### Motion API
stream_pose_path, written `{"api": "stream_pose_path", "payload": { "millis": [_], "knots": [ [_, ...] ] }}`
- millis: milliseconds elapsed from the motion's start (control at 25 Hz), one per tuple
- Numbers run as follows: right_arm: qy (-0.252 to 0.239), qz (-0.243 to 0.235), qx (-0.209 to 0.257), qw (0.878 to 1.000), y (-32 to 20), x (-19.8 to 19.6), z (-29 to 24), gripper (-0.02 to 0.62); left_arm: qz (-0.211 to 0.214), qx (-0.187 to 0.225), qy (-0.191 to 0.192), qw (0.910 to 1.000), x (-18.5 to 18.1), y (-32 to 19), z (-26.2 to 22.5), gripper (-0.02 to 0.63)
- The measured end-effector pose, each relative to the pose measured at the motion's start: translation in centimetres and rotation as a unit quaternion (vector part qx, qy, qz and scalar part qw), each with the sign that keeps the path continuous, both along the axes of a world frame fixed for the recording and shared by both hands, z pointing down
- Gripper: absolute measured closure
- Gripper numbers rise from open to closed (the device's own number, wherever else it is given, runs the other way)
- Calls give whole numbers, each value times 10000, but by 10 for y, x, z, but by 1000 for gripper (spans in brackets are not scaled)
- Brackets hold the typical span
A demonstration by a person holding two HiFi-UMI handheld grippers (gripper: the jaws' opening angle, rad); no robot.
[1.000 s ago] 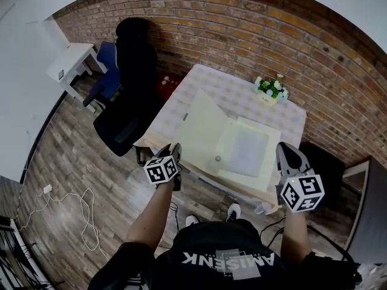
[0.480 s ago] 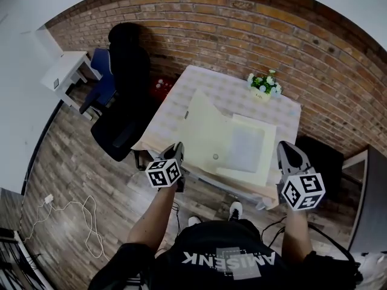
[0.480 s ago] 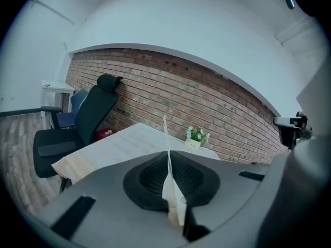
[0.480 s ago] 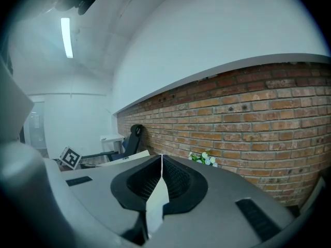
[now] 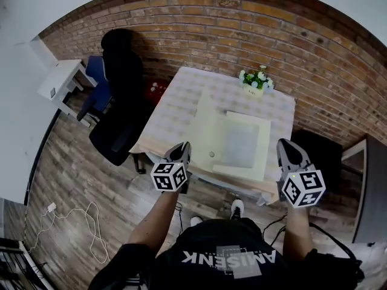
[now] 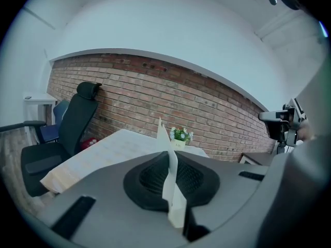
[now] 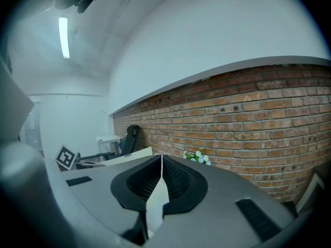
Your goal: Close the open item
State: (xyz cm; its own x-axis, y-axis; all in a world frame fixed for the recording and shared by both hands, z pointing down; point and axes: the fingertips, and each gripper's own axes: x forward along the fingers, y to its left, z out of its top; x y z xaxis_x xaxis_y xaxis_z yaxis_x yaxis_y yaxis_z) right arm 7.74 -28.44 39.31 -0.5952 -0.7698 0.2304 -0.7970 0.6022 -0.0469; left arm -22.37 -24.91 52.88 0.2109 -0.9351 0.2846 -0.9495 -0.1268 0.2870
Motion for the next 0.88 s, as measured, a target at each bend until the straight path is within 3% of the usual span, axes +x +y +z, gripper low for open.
{"api": "stream_pose_path", "payload": {
  "millis": [480,880],
  "knots": [
    [-76,337,-67,9994,4,36,6,552,897,161,-433,9949,80,-6,-14,582],
    [-111,575,-212,9981,3,62,19,552,1830,129,-698,9805,155,-7,-5,581]
  ]
}}
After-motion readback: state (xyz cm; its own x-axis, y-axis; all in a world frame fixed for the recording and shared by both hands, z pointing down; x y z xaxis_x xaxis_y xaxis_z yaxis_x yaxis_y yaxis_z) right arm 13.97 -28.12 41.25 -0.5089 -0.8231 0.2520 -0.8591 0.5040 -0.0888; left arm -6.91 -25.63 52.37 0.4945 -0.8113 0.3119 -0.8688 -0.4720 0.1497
